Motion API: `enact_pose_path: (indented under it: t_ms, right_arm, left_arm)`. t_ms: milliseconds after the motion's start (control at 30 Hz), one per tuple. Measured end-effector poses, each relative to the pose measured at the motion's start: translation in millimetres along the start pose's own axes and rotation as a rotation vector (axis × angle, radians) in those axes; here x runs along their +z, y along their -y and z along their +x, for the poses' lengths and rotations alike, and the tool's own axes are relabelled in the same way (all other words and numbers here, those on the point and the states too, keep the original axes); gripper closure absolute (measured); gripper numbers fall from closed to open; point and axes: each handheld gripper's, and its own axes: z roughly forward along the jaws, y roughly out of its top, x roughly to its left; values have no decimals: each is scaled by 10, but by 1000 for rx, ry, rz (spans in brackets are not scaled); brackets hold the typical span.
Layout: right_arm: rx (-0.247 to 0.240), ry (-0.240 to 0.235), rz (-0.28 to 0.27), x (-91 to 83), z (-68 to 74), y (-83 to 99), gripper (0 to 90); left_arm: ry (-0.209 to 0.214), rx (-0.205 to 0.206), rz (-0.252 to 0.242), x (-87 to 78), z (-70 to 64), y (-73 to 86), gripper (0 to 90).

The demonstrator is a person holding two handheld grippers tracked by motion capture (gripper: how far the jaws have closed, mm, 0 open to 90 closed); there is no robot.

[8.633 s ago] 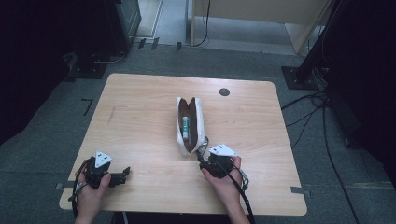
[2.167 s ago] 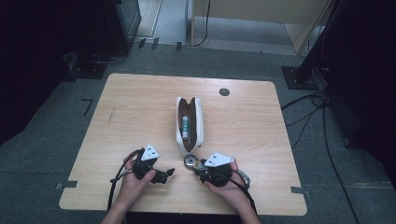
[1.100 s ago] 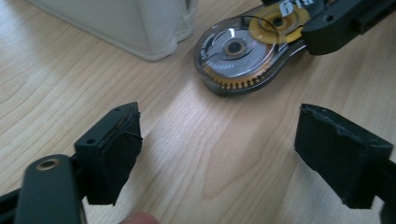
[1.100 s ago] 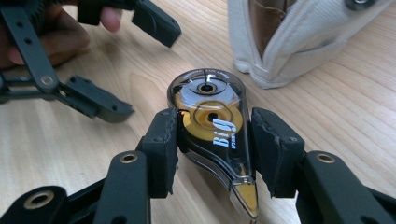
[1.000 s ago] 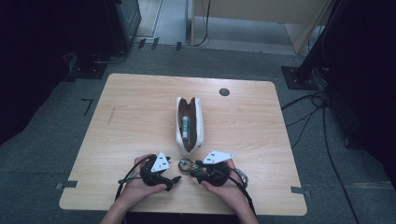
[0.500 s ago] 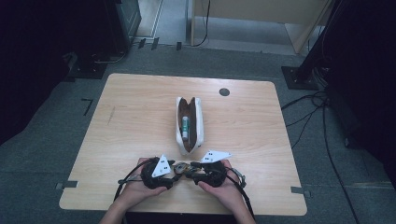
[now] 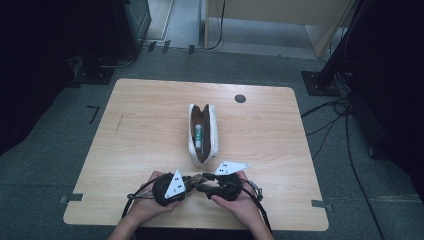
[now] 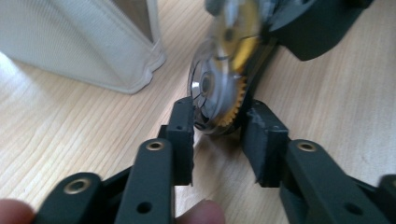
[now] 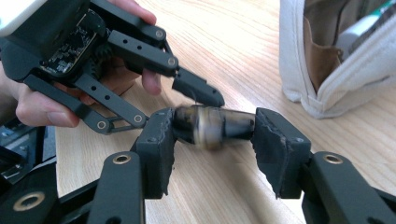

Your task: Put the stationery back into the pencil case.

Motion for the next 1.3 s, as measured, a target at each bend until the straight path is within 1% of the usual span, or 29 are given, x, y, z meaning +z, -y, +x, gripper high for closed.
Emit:
enact_pose_path:
  t_ms: [67,100,133,200,267,400,500,567,667,800,933,1000,1067,1200,1267,1300]
  right_arm:
    - [-5,2,-8,-10,-5,-7,513]
    - [-10,7,-12,-21,-11,-7,563]
    - [-12,10,-15,-29,-13,-4,574]
    - [-20,8,-13,-27,-18,-1,573]
    - [-36,8,-4,-7,-15,6,575]
    - [-53,9,14,40,-4,24,595]
    - [-64,14,15,48,5,28,597]
    - [-69,18,2,34,-12,24,605]
    - [-64,16,-10,3,-31,20,618]
    - [-60,9,-16,-11,-44,19,621]
    - [-74,8,-12,-9,-38,25,619]
    - [-82,1,-24,-20,-36,20,613]
    - [-94,-4,-29,-32,-30,12,611]
    - [-117,-9,-34,-29,-17,1,592]
    - [-141,-10,-36,-24,-6,-1,568]
    - [-162,-15,-39,-22,-1,-5,544]
  left_arm:
    - [1,-8,-1,1,11,1,711]
    - [12,-16,0,5,20,5,718]
    - [16,-17,0,8,19,6,725]
    - [24,-10,0,16,13,5,726]
    - [31,-10,3,25,7,4,721]
    - [37,-17,6,26,18,1,712]
    - [50,-30,1,19,36,6,720]
    - [64,-45,-10,4,59,8,733]
    - [76,-61,-21,-13,84,12,743]
    - [86,-60,-20,-6,83,12,746]
    - [97,-61,-22,-10,88,14,748]
    - [105,-55,-21,-12,87,12,748]
    - [117,-48,-20,-14,84,11,748]
    - [133,-47,-23,-17,87,15,749]
    - [144,-42,-25,-18,85,16,748]
    - [155,-37,-25,-18,83,15,749]
